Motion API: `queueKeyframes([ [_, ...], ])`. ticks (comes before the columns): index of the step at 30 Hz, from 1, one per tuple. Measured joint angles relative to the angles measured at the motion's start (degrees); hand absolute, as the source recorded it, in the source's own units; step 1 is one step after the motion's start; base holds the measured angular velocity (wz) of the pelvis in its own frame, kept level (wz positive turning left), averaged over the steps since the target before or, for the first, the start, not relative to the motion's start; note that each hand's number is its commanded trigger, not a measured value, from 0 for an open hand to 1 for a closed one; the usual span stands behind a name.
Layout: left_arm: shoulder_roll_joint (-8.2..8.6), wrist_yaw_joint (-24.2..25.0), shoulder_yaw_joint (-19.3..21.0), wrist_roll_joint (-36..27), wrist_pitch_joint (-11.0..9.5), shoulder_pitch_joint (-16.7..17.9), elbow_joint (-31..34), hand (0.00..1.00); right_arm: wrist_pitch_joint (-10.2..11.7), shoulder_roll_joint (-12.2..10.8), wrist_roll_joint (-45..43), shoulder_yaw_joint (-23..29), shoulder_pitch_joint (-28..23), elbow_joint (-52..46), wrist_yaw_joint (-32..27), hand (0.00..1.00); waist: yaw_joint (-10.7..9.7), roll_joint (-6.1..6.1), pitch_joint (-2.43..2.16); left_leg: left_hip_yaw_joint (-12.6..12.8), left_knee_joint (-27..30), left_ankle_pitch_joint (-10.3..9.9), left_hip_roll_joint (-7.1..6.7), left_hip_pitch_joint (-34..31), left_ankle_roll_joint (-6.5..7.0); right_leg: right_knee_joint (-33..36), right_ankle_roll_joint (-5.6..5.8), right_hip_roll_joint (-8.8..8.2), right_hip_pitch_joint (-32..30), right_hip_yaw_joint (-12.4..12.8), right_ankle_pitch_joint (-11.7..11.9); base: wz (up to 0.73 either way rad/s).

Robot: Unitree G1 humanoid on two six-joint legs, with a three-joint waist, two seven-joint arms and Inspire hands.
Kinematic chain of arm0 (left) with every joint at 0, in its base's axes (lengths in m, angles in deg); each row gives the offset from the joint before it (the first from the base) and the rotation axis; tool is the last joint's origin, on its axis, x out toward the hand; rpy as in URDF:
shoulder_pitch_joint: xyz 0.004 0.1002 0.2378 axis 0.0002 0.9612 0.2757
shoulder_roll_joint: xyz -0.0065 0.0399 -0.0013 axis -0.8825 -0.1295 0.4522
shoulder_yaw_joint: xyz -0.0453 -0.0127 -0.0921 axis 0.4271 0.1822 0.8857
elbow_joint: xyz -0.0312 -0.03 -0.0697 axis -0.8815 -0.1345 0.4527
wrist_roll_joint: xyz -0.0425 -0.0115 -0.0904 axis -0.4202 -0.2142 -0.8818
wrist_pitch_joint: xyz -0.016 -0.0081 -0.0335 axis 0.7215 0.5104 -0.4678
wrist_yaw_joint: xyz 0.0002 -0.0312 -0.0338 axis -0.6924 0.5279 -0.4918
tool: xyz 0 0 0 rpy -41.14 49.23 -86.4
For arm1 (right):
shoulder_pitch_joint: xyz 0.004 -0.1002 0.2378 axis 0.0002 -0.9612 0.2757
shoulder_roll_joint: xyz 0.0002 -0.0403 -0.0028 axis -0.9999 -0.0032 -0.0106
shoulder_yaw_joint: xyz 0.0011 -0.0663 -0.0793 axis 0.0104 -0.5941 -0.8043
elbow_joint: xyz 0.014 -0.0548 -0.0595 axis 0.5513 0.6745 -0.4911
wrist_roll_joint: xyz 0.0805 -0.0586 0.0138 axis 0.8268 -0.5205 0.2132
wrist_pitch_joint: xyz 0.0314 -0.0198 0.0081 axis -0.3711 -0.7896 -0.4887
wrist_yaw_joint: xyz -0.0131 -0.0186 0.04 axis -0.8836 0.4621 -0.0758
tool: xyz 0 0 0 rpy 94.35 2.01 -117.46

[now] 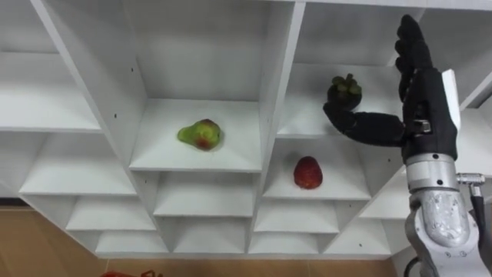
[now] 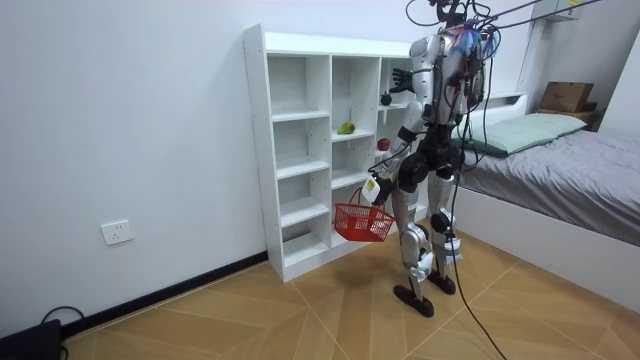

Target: Collect fruits from the closet

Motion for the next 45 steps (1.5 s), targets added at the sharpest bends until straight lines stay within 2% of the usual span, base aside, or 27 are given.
queueKeyframes([
  [6,0.24,-1.2,-0.07,-0.02,0.68,0.16,-0.01,1.0,-0.53,0.63,1.17,0.34,2.41,6.23,-0.35,0.0,0.09,-0.13,-0.06,-0.45,0.12,0.08,-0.06,0.16,-0.02,0.01,0.0,0.0,0.47,-0.6,0.0,0.04],
  [8,0.24,-1.32,-0.09,-0.02,0.88,0.16,-0.01,1.0,-1.12,0.78,1.28,0.34,2.97,7.02,-0.35,0.0,0.15,-0.11,-0.05,-0.47,0.15,0.11,-0.05,0.15,-0.07,0.01,0.0,0.0,0.48,-0.68,0.0,0.0],
  [16,0.24,-1.29,-0.07,0.02,1.08,0.67,-0.01,1.0,-1.26,0.81,3.35,0.35,3.13,8.48,-0.66,0.0,0.22,-0.03,-0.01,-1.25,0.67,0.14,-0.06,-0.03,-0.12,0.01,0.0,-0.1,0.86,-1.94,0.0,0.05],
  [20,0.22,-1.01,-0.04,0.08,1.53,0.92,-0.01,1.0,-1.27,1.58,5.58,0.46,4.66,10.53,-1.35,0.0,0.23,-0.02,-0.02,-1.98,1.01,0.17,-0.1,0.07,-0.16,0.01,0.0,-0.15,1.31,-2.43,0.0,0.08],
  [26,0.09,-0.6,0.03,0.29,3.09,1.21,0.04,1.0,-1.31,2.42,5.54,0.92,6.13,12.59,-2.41,0.0,0.28,-0.04,-0.03,-2.49,1.54,0.21,-0.11,0.01,-0.23,0.04,-0.01,-0.19,1.66,-3.32,0.01,0.05],
  [28,0.0,-0.07,0.06,0.21,3.7,1.15,0.16,1.0,-2.08,3.11,5.54,0.94,6.27,13.17,-2.41,0.0,0.3,-0.02,-0.04,-2.64,1.69,0.21,-0.15,-0.04,-0.24,0.08,-0.02,-0.24,1.64,-3.58,0.01,0.05],
  [39,-0.19,0.62,0.05,0.24,3.85,1.47,0.09,1.0,-2.53,4.46,5.16,1.0,7.84,17.25,-0.83,0.0,0.38,0.21,-0.31,-3.34,2.04,0.29,-0.29,-0.81,-0.29,0.15,-0.1,-0.28,1.54,-3.69,0.06,0.03],
  [45,-0.17,0.54,0.07,0.37,3.84,1.64,0.04,1.0,-2.53,5.55,2.91,0.99,9.47,17.53,-0.38,0.0,0.52,0.19,-0.28,-3.53,1.97,0.38,-0.31,-0.8,-0.31,0.05,-0.1,-0.3,1.55,-3.65,0.06,0.01],
])
